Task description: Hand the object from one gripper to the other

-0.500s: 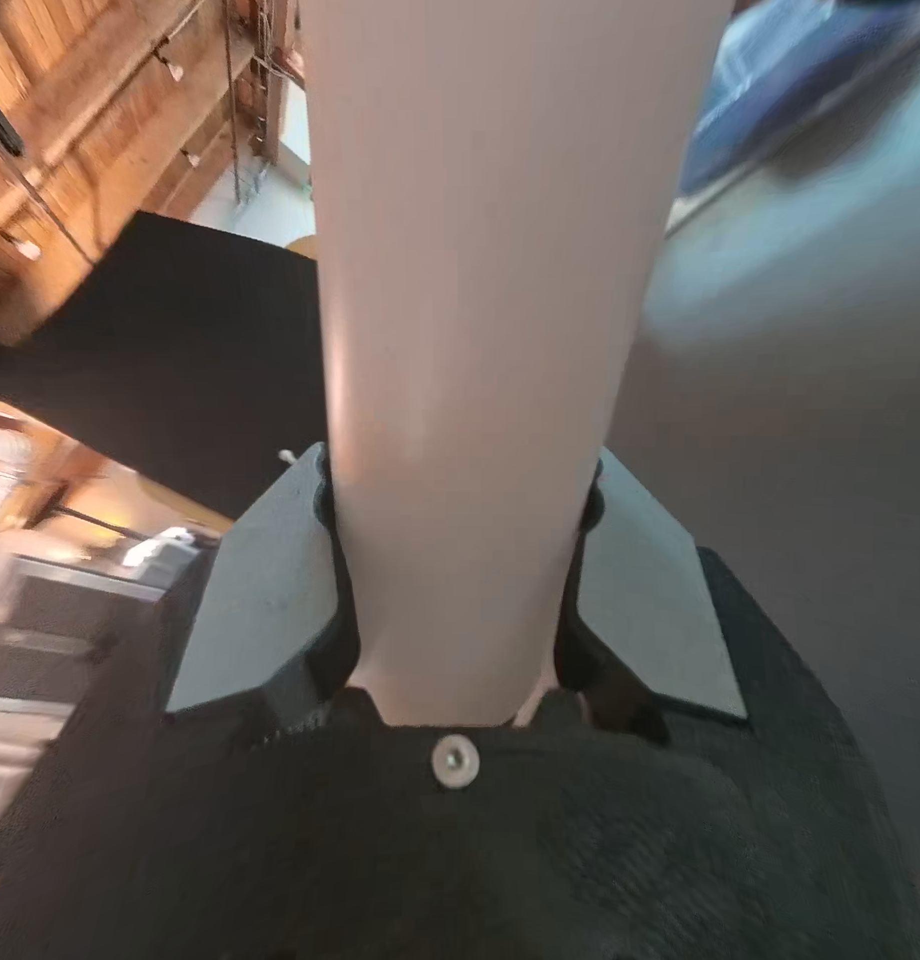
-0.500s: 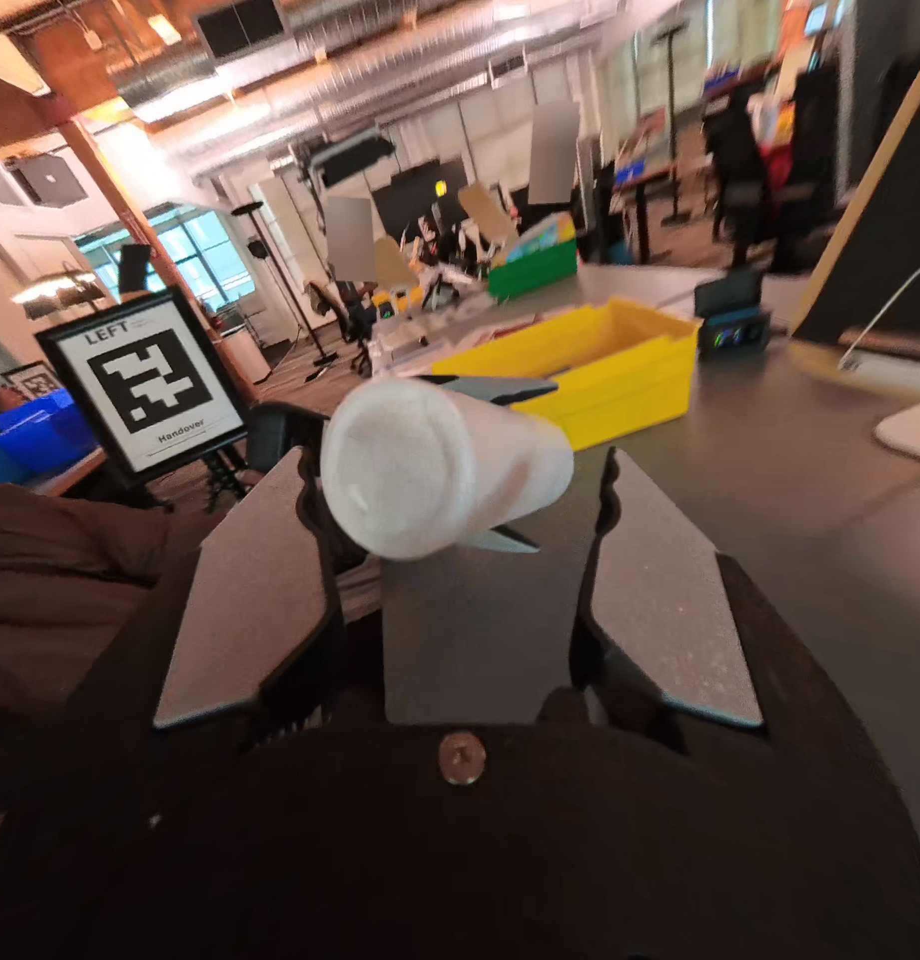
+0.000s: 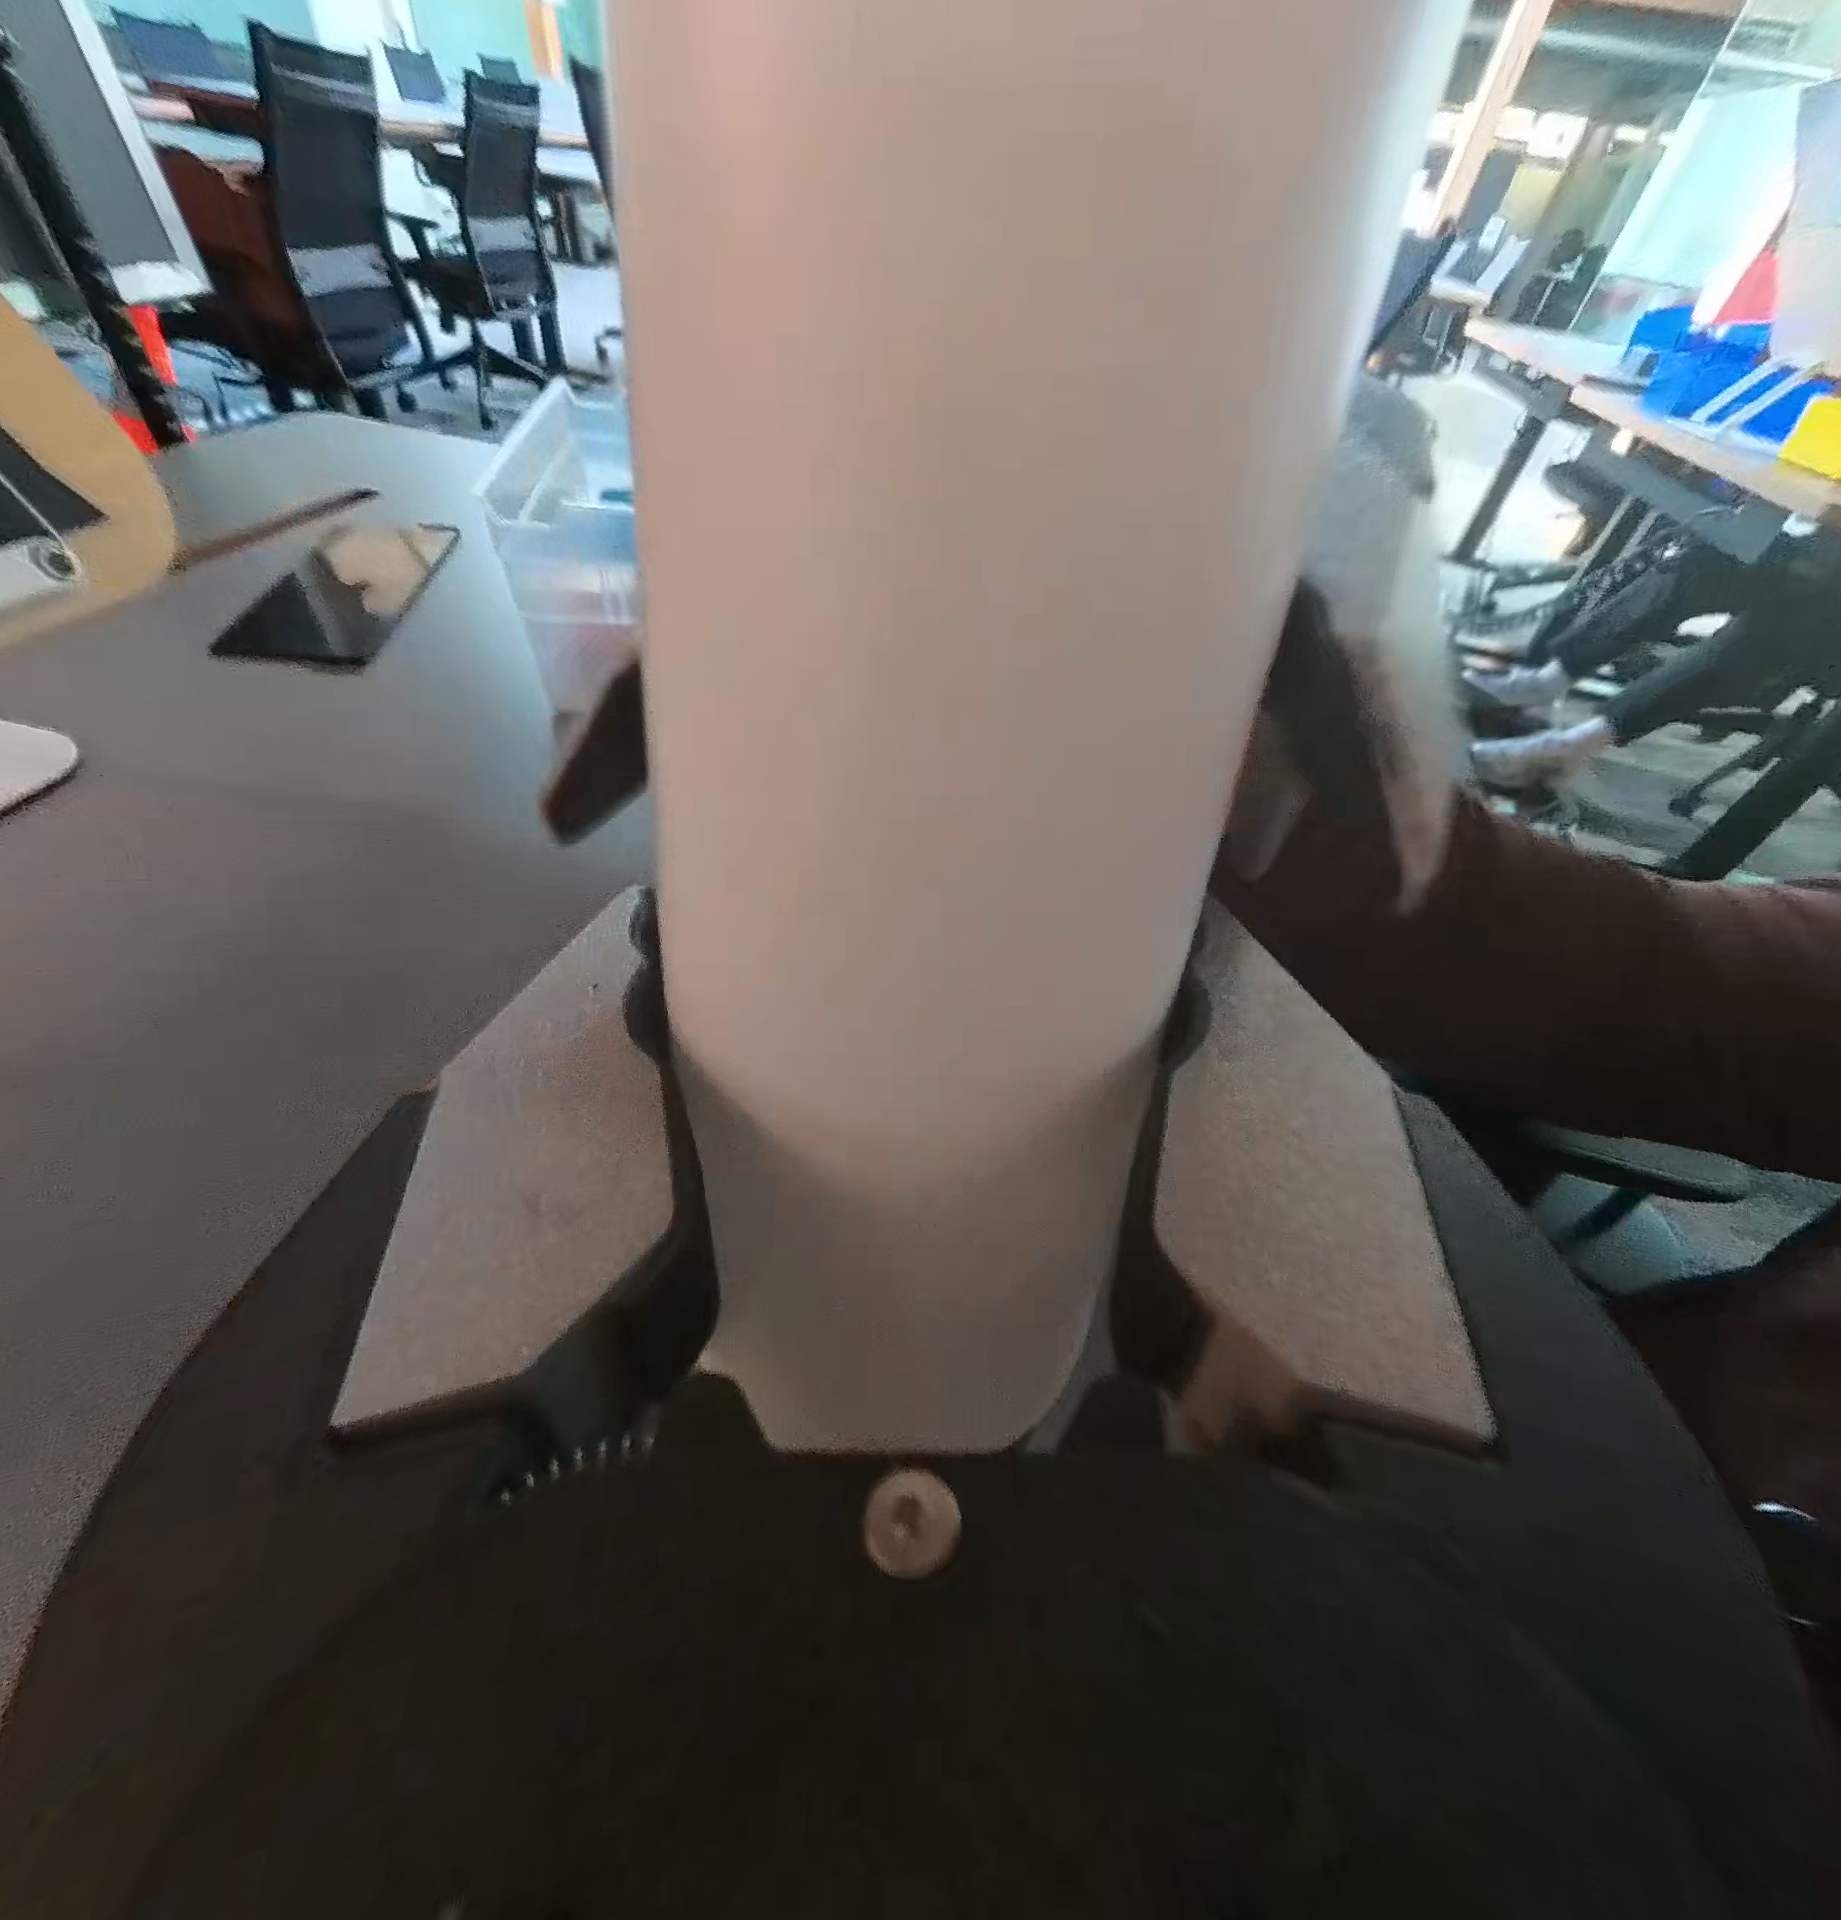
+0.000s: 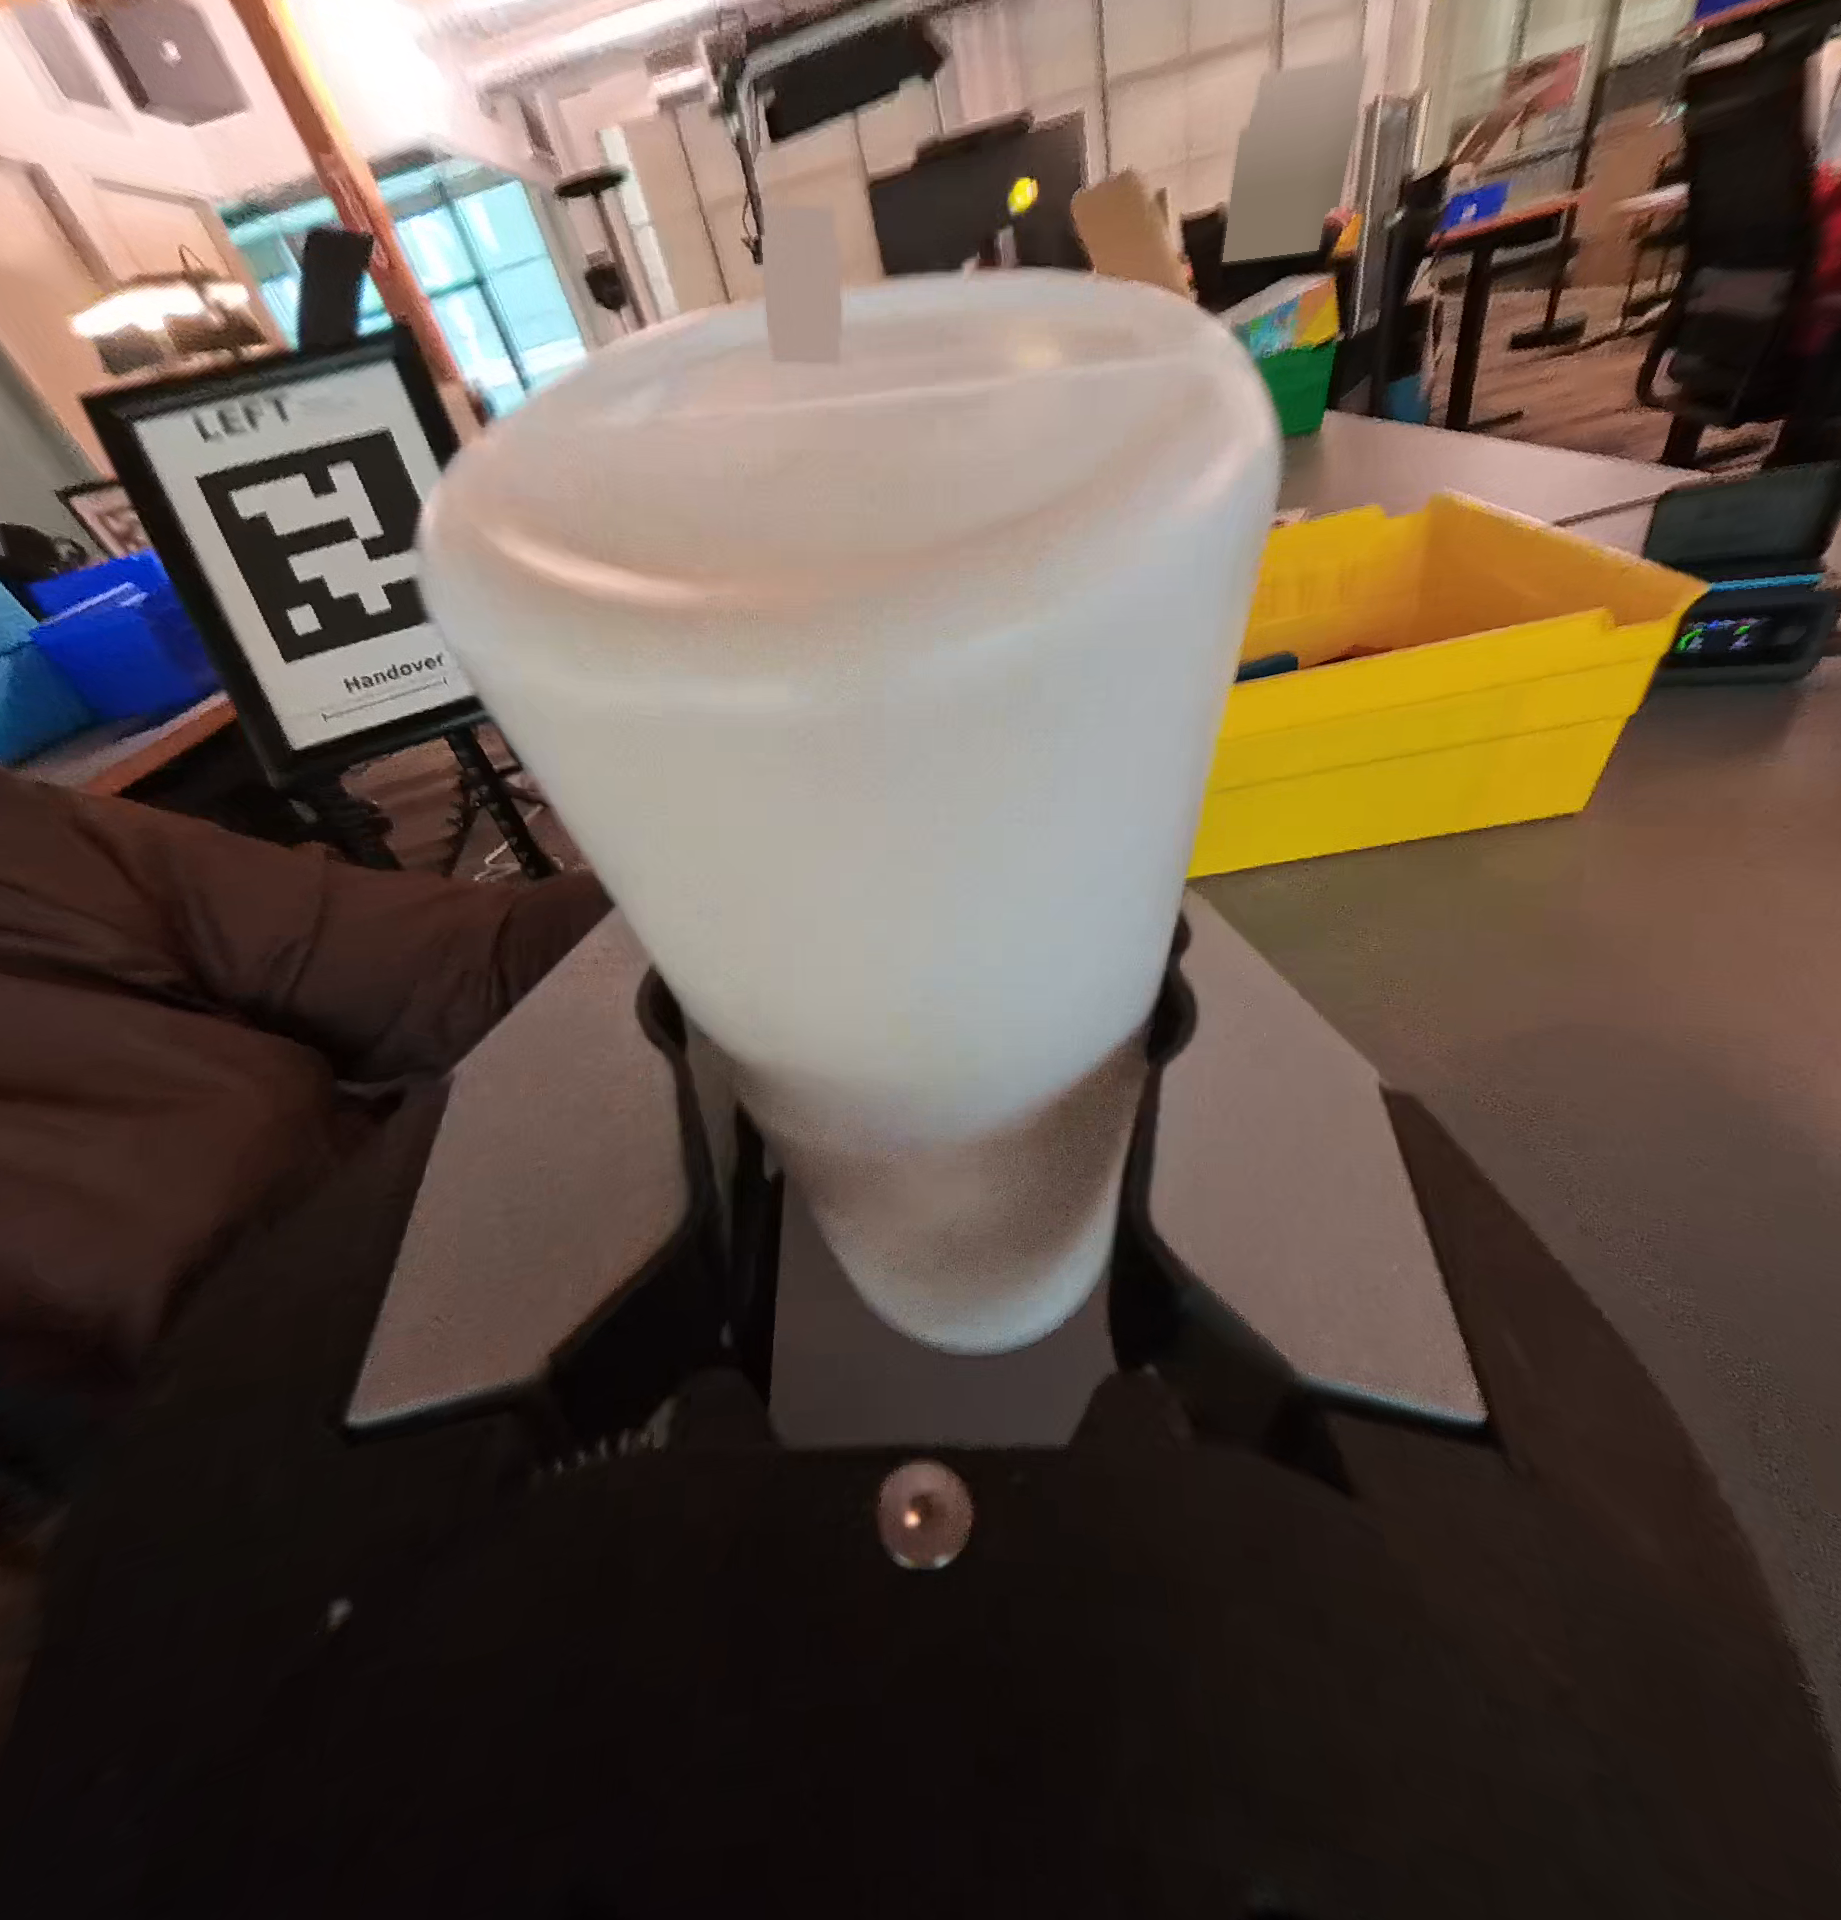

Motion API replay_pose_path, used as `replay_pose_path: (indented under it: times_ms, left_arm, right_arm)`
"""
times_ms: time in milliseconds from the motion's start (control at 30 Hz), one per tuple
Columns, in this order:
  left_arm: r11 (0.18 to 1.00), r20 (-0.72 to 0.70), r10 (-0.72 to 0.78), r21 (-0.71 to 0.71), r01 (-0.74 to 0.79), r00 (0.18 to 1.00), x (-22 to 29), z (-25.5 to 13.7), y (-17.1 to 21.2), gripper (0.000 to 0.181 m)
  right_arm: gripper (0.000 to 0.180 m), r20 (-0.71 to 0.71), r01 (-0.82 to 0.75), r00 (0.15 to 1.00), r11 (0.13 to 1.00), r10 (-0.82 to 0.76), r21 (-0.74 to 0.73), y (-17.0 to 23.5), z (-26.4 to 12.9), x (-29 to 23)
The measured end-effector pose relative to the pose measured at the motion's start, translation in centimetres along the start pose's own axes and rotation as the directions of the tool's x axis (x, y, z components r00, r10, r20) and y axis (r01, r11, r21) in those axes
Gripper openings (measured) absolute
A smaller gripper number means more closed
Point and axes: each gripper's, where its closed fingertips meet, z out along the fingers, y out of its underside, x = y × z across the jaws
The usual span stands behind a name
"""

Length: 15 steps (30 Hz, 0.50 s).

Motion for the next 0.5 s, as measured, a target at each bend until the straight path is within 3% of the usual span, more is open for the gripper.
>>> replay_pose_path:
  times_ms: [133,267,500]
  left_arm:
    - [0.996,-0.024,-0.049,-0.082,0.047,0.998,-0.2,0.5,1.7,0.094]
    - [0.997,-0.031,-0.052,-0.053,0.050,0.998,-0.7,-0.4,1.1,0.092]
    - [0.999,0.077,0.025,-0.022,-0.023,0.997,-2.5,-2.7,-0.6,0.105]
  right_arm:
    - [0.089,-0.038,-0.018,0.999,0.997,0.015,-0.068,1.3,0.6,1.0]
    - [0.089,-0.191,0.046,0.979,0.993,-0.066,-0.106,1.2,-0.6,3.0]
    - [0.088,-0.448,0.183,0.847,0.949,-0.285,-0.258,1.1,-3.1,6.0]
